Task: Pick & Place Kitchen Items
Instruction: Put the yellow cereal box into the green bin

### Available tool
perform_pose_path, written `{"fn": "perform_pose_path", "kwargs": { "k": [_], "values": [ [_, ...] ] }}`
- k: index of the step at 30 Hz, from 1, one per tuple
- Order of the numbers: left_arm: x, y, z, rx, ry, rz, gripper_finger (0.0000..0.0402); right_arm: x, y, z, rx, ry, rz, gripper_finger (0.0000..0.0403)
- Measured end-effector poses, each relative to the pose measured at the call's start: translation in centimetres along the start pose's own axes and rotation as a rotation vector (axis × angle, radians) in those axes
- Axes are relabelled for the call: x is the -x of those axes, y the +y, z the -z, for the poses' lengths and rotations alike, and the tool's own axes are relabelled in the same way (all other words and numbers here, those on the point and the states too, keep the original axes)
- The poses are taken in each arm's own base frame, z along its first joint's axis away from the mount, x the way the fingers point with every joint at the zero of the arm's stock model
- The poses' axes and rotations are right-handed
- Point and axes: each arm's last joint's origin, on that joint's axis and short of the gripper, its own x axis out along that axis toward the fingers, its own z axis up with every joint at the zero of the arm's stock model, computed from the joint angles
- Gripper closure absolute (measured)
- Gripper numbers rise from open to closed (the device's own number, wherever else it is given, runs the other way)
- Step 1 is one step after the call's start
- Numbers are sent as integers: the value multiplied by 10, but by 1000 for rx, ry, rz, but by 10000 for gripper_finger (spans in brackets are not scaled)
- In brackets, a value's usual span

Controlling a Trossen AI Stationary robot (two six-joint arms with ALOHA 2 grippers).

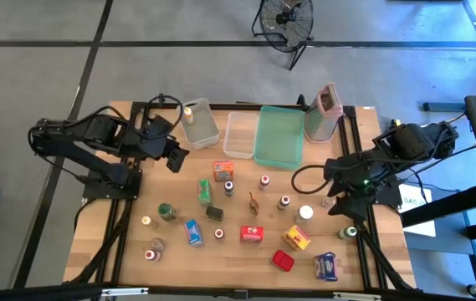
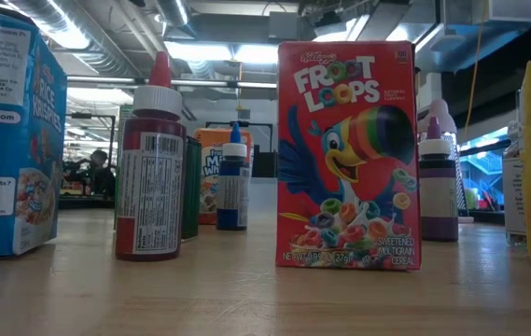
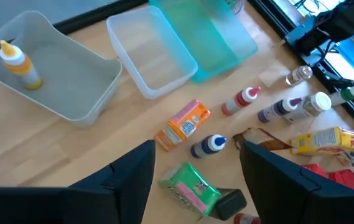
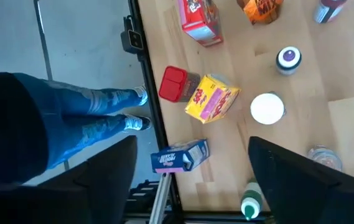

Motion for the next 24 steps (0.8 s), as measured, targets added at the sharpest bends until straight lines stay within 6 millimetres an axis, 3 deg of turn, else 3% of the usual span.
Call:
{"fn": "perform_pose_path", "kwargs": {
  "k": [6, 15, 24],
  "values": [
    [-10, -16, 12, -27, 44, -4, 171, -8, 4, 3, -21, 25, 53, 40],
    [-24, -40, 35, -184, 165, 19, 173, -25, 12, 7, -259, 20, 184, 36],
    [-10, -41, 44, -355, 201, 103, 172, -76, 19, 4, -276, 44, 375, 36]
  ]
}}
